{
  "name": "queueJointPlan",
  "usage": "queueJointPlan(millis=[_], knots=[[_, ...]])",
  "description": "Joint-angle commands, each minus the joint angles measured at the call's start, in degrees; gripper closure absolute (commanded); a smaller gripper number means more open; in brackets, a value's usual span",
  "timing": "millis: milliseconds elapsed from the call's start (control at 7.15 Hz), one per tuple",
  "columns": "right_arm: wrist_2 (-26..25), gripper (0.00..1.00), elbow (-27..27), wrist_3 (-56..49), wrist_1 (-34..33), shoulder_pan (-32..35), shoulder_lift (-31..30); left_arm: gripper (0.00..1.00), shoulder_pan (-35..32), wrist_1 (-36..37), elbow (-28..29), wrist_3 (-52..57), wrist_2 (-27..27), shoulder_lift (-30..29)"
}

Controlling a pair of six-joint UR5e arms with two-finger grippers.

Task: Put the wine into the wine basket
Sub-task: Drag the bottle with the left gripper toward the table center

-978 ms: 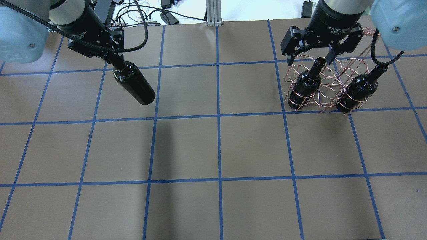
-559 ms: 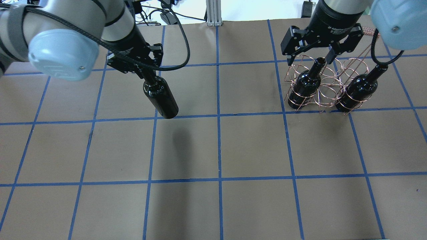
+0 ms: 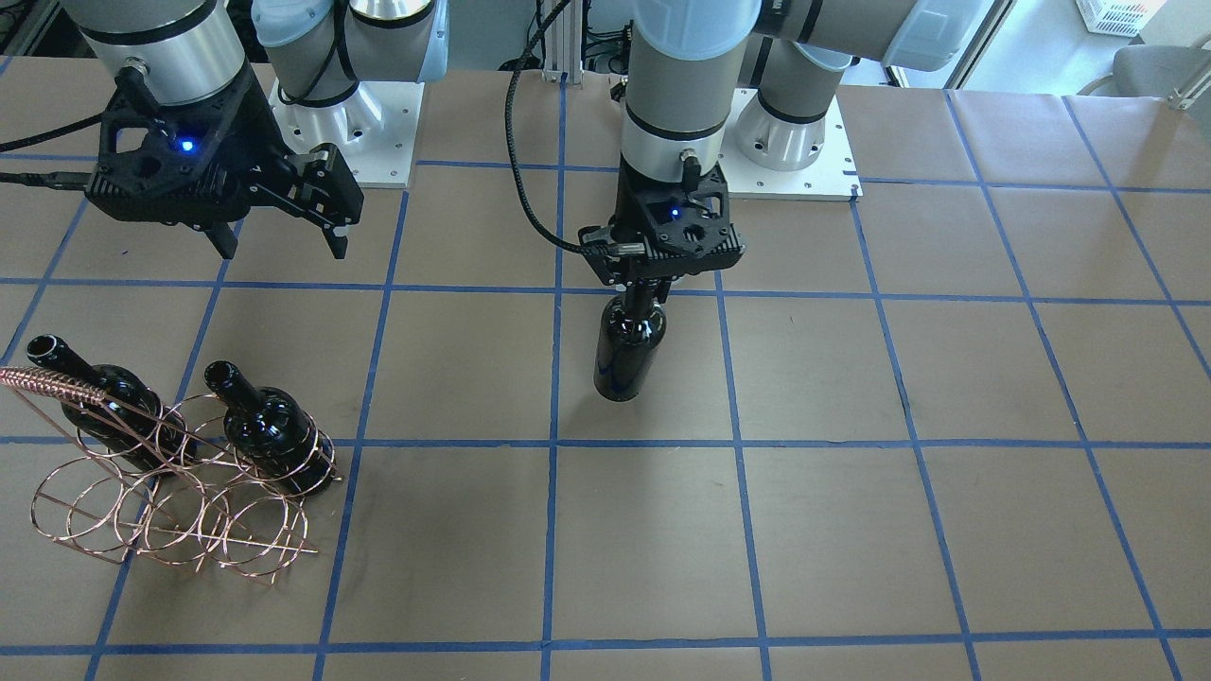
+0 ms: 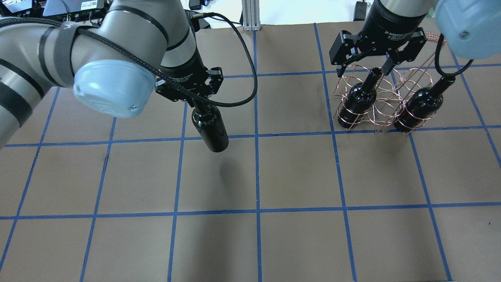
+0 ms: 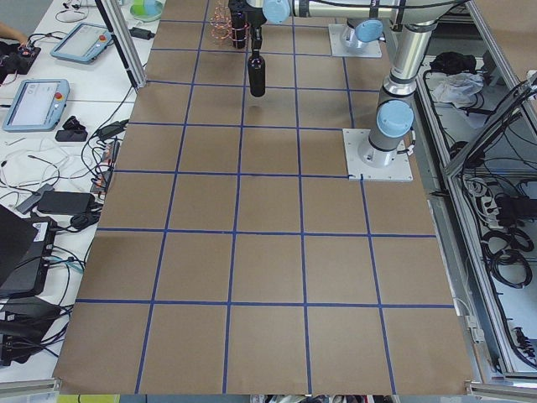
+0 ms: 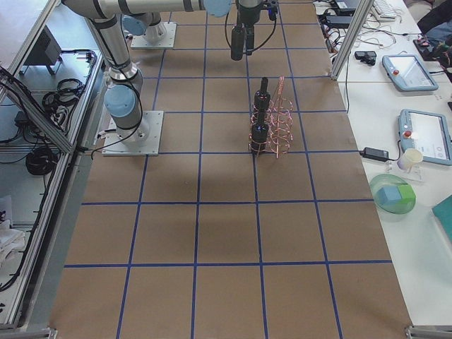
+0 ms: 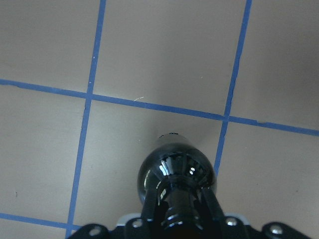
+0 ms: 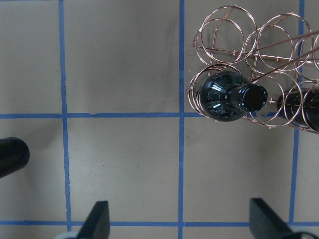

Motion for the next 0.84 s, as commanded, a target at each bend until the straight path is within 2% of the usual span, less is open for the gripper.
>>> queueJointPlan(millis=[0,699], knots=[[-0.1,0.0,0.0,0.0,0.0,0.0,0.0,1.0,-4.3,1.5,-2.4,-5.6,0.2,-0.4],[0.1,0.0,0.0,0.0,0.0,0.0,0.0,1.0,-6.2,1.5,-4.1,-10.6,1.2,-0.5]])
